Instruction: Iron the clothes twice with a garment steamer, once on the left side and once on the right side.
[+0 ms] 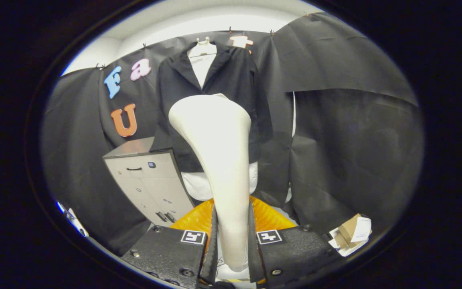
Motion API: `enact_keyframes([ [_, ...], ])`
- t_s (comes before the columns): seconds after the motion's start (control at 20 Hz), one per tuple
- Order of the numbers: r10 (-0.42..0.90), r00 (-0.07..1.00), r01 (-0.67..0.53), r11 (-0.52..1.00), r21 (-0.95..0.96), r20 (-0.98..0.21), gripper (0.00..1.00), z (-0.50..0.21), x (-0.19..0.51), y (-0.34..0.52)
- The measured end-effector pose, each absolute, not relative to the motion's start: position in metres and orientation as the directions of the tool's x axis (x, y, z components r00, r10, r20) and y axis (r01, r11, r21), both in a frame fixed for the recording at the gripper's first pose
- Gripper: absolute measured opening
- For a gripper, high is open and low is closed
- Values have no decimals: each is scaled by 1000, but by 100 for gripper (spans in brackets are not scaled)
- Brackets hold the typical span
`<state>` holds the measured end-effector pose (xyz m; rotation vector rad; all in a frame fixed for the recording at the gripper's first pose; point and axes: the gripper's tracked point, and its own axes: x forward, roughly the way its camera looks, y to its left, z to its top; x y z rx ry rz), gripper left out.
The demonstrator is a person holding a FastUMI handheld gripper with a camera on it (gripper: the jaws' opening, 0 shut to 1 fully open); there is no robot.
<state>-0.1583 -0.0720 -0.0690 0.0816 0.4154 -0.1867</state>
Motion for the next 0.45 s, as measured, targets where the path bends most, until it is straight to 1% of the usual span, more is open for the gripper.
enact_keyframes([
  [0.25, -121, 927, 162, 983, 89, -356, 33, -47, -235, -79],
  [0.45, -90, 934, 137, 984, 114, -346, 33, -38, -271, -83],
])
